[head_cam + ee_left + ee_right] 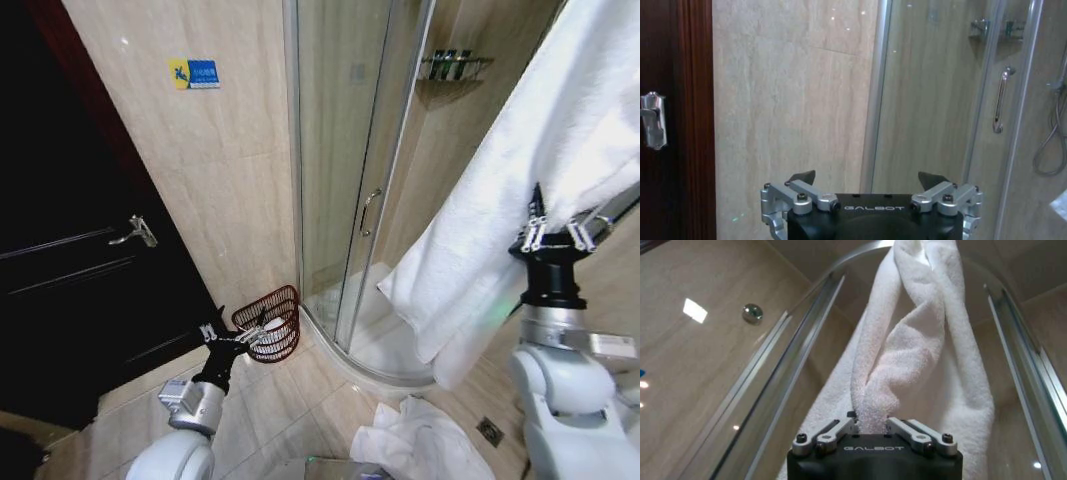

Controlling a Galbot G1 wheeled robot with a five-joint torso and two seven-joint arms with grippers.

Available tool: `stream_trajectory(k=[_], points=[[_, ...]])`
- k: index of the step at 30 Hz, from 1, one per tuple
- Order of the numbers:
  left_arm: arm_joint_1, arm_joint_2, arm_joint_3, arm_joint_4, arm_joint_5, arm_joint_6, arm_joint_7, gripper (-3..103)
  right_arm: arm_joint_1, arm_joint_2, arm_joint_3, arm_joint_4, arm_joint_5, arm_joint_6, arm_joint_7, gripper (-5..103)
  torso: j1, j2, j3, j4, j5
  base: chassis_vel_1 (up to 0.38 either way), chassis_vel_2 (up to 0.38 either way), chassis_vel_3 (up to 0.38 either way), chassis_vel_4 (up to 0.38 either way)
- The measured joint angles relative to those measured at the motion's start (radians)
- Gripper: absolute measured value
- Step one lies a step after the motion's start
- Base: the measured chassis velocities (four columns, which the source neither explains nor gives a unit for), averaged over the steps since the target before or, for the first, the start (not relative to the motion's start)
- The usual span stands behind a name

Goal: Discard the used towel into the hamper.

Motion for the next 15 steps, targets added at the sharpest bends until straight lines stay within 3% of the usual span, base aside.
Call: stream_trajectory(k=[6,15], points=[[0.0,0.0,0.0,0.0,0.0,0.0,0.0,100,-0.046,0.057,-0.028,-0.014,-0.059,0.049,-0.009,8,0.0,0.0,0.0,0.0001,0.0003,0.0,0.0,0.0,0.0],[0.0,0.0,0.0,0.0,0.0,0.0,0.0,100,-0.067,0.086,-0.055,0.01,-0.098,0.073,-0.009,8,0.0,0.0,0.0,0.0001,0.0003,0.0,0.0,0.0,0.0]])
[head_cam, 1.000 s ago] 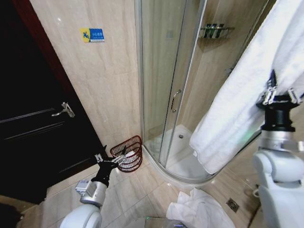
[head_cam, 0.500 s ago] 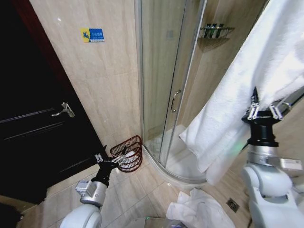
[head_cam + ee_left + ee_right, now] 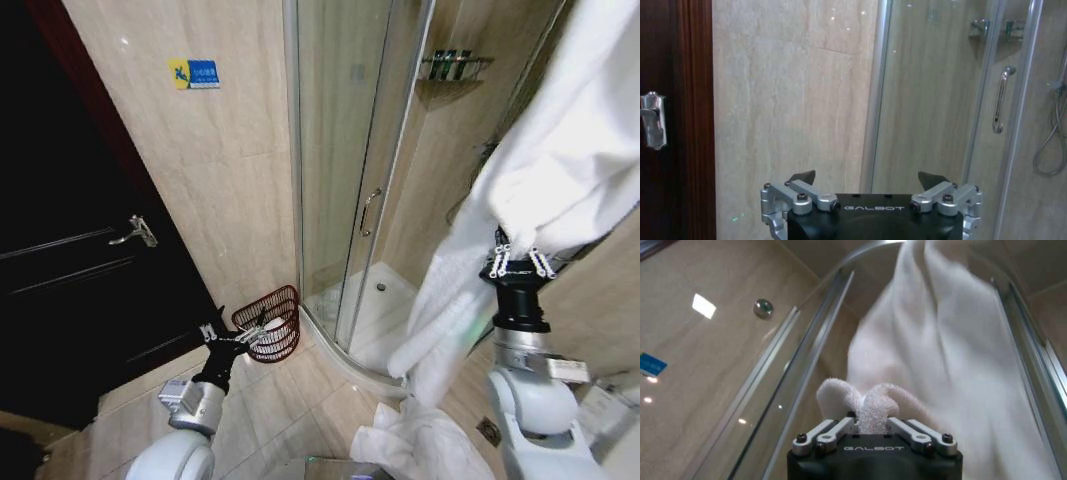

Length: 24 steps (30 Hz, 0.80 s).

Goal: Discard the used towel into the hamper.

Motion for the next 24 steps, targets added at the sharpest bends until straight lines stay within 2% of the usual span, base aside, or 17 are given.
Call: stream_trajectory(k=[14,15,16,19,24], points=[[0.0,0.0,0.0,0.0,0.0,0.0,0.0,100,-0.037,-0.023,0.056,0.16,-0.007,-0.004,-0.007,8,0.0,0.0,0.0,-0.0001,0.0008,0.0,0.0,0.0,0.0],[0.0,0.0,0.0,0.0,0.0,0.0,0.0,100,-0.033,-0.032,0.076,0.17,-0.002,-0.003,-0.006,8,0.0,0.0,0.0,0.0,-0.0009,0.0,0.0,0.0,0.0],[0.0,0.0,0.0,0.0,0.0,0.0,0.0,100,-0.031,-0.039,0.091,0.172,0.004,-0.004,-0.004,8,0.0,0.0,0.0,0.0,-0.001,0.0,0.0,0.0,0.0],[0.0,0.0,0.0,0.0,0.0,0.0,0.0,100,-0.03,-0.052,0.119,0.179,0.024,-0.013,-0.001,8,0.0,0.0,0.0,0.0001,0.0004,0.0,0.0,0.0,0.0],[0.0,0.0,0.0,0.0,0.0,0.0,0.0,100,-0.04,-0.058,0.142,0.183,0.066,-0.03,0.004,8,0.0,0.0,0.0,0.0001,0.0002,0.0,0.0,0.0,0.0]])
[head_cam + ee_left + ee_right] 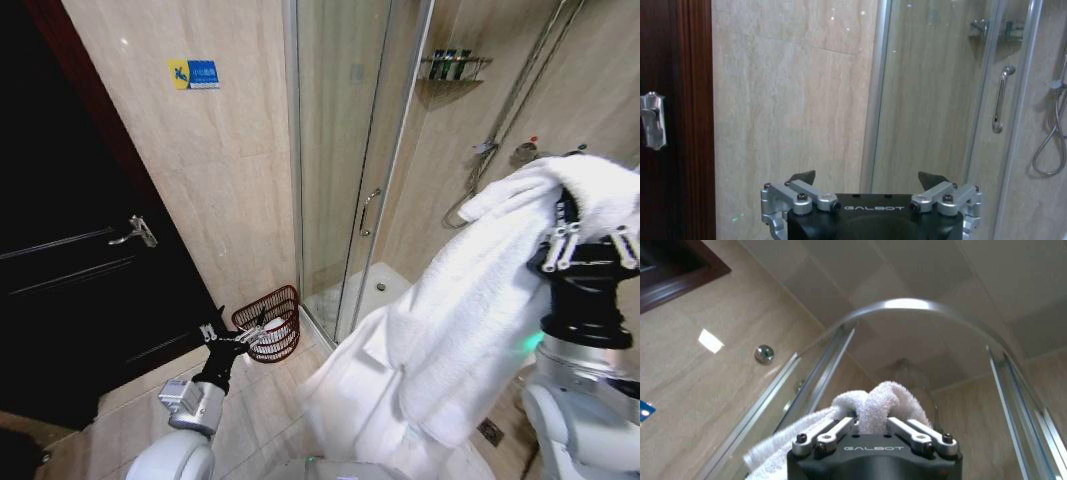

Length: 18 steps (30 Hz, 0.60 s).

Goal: Discard the used towel into the hamper.

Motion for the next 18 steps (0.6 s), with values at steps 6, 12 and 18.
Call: stream_trajectory(k=[6,12,18], points=[[0.0,0.0,0.0,0.0,0.0,0.0,0.0,100,-0.013,0.007,0.013,0.0,0.056,0.003,0.013,8,0.0,0.0,0.0,0.0,-0.0003,0.0,0.0,0.0,0.0],[0.0,0.0,0.0,0.0,0.0,0.0,0.0,100,-0.023,0.036,0.038,-0.012,0.071,0.016,0.037,8,0.0,0.0,0.0,0.0,-0.0002,0.0,0.0,0.0,0.0],[0.0,0.0,0.0,0.0,0.0,0.0,0.0,100,-0.036,0.062,0.045,-0.017,0.069,0.012,0.039,8,0.0,0.0,0.0,0.0,-0.0001,0.0,0.0,0.0,0.0]])
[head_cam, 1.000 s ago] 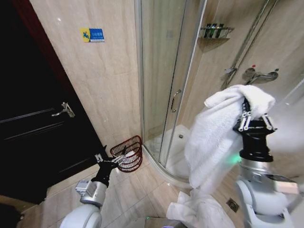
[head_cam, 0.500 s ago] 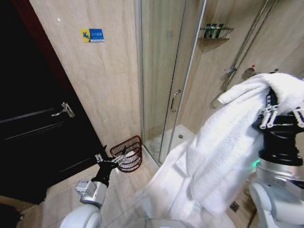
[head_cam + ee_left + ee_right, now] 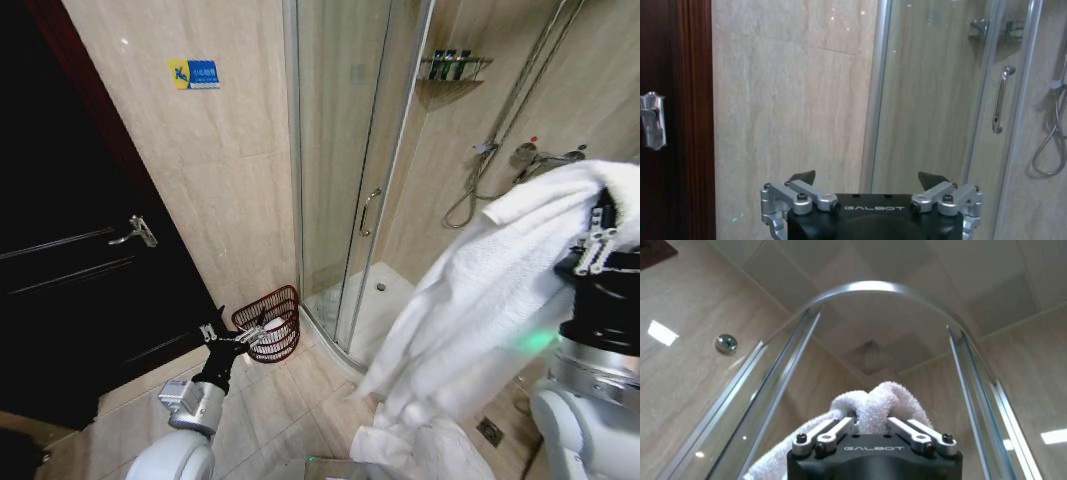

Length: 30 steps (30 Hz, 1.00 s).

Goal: Discard the used towel into the hamper.

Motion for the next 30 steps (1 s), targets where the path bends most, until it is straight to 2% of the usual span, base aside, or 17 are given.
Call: stream_trajectory(k=[17,30], points=[[0.0,0.0,0.0,0.0,0.0,0.0,0.0,100,-0.007,0.015,0.002,0.004,-0.007,-0.009,0.004,8,0.0,0.0,0.0,-0.0001,0.0001,0.01,0.007,-0.009,-0.008],[0.0,0.0,0.0,0.0,0.0,0.0,0.0,100,-0.005,0.016,-0.004,0.003,-0.006,-0.008,0.007,8,0.0,0.0,0.0,-0.0001,-0.0001,0.105,0.112,-0.109,-0.096]])
